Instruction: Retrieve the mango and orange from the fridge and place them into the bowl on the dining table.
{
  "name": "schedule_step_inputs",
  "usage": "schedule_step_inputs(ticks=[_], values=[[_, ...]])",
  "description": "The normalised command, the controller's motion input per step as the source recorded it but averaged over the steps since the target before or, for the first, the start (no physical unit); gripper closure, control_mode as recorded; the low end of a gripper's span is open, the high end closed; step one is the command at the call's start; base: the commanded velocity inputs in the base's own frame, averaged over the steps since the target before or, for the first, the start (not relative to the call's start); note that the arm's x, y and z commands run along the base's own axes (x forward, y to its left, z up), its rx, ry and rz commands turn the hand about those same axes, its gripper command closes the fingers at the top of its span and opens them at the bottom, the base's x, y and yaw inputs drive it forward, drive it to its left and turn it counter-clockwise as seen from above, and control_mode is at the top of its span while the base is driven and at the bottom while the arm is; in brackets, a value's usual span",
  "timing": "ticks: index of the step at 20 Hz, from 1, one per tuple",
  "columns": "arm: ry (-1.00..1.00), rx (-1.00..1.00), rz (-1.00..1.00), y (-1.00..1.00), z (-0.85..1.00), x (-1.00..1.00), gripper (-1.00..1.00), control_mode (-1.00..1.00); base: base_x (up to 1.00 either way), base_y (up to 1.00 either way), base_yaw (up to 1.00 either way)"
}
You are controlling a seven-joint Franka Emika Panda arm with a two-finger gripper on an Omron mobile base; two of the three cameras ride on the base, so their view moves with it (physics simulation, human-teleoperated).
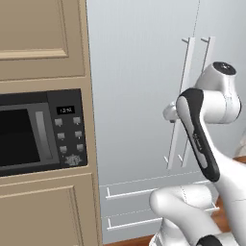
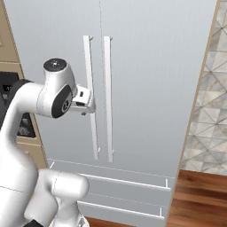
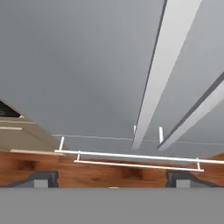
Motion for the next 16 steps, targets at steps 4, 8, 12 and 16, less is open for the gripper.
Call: schedule_step_inputs(ticks=[4,8,12,16], values=[[-0.15,0.00,0.00,0.00,-0.27,-0.21,-1.00,-1.00,0.00,0.00,0.00],[-0.13,0.00,0.00,0.00,-0.37,-0.04,-1.00,-1.00,0.00,0.00,0.00],[-0.08,0.00,0.00,0.00,-0.22,0.00,-1.00,1.00,0.00,0.00,0.00],[0.00,0.00,0.00,0.00,0.00,0.00,-1.00,1.00,-0.10,0.00,0.00]])
